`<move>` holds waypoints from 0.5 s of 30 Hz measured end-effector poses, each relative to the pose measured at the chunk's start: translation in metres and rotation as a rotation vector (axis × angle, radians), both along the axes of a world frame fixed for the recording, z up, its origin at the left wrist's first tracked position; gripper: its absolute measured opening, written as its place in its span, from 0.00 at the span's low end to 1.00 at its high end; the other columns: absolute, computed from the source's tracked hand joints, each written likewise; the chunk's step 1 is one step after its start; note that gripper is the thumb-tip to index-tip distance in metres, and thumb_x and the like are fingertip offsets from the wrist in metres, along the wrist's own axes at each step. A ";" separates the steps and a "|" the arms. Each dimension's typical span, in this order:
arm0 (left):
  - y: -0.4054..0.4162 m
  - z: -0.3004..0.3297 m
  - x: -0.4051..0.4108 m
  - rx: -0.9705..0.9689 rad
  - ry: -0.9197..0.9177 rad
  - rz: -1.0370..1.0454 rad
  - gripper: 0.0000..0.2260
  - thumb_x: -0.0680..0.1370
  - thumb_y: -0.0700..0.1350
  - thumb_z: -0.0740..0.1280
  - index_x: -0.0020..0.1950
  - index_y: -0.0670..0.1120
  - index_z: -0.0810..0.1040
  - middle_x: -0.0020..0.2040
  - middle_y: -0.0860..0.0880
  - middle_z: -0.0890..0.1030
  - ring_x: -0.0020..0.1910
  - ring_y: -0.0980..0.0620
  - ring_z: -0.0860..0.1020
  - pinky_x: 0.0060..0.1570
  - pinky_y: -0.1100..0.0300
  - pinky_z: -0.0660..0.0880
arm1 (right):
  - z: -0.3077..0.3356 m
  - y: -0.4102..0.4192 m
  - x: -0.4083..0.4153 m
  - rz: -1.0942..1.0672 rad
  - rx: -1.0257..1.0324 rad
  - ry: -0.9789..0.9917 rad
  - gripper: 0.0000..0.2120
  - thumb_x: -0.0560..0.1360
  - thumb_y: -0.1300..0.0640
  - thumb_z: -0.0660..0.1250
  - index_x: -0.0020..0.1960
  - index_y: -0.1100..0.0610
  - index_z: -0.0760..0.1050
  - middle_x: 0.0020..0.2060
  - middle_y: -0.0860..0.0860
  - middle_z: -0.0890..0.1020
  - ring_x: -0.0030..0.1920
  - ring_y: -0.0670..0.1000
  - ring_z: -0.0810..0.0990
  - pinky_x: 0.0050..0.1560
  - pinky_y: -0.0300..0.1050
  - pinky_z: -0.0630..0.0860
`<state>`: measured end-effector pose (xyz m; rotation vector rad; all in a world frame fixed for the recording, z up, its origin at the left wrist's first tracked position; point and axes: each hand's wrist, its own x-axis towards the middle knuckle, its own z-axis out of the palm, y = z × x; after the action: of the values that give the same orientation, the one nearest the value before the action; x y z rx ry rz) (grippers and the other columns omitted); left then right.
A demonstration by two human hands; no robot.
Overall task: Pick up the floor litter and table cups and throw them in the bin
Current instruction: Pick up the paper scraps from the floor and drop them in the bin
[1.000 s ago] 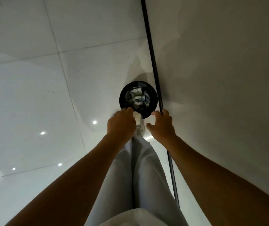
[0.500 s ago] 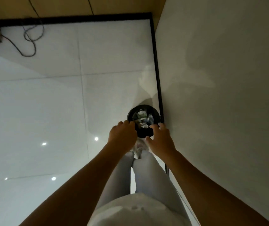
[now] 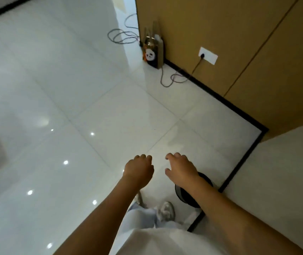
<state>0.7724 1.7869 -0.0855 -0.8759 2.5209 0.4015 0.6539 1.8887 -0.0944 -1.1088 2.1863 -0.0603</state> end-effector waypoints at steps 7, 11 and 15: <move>-0.031 0.030 0.164 -0.085 0.088 0.425 0.14 0.82 0.49 0.54 0.63 0.45 0.70 0.56 0.46 0.76 0.56 0.47 0.74 0.47 0.55 0.70 | 0.032 -0.092 0.130 0.474 -0.008 0.038 0.23 0.78 0.48 0.62 0.71 0.52 0.63 0.65 0.53 0.71 0.64 0.56 0.69 0.59 0.51 0.72; -0.046 0.038 0.273 -0.156 0.104 0.635 0.13 0.82 0.49 0.55 0.61 0.44 0.71 0.54 0.46 0.76 0.53 0.47 0.75 0.44 0.56 0.68 | 0.044 -0.150 0.230 0.683 -0.055 0.051 0.24 0.78 0.48 0.63 0.71 0.51 0.63 0.65 0.53 0.71 0.64 0.56 0.70 0.60 0.50 0.72; -0.051 0.042 0.395 -0.171 0.080 0.806 0.12 0.82 0.49 0.55 0.58 0.44 0.71 0.53 0.46 0.76 0.51 0.47 0.75 0.43 0.57 0.68 | 0.048 -0.190 0.356 0.871 -0.072 0.040 0.24 0.78 0.48 0.63 0.71 0.52 0.62 0.65 0.53 0.71 0.63 0.56 0.70 0.60 0.50 0.73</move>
<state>1.1670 1.7361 -0.0439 -1.9691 2.1828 0.4642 1.0100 1.6988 -0.0464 -2.0098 1.5685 0.2690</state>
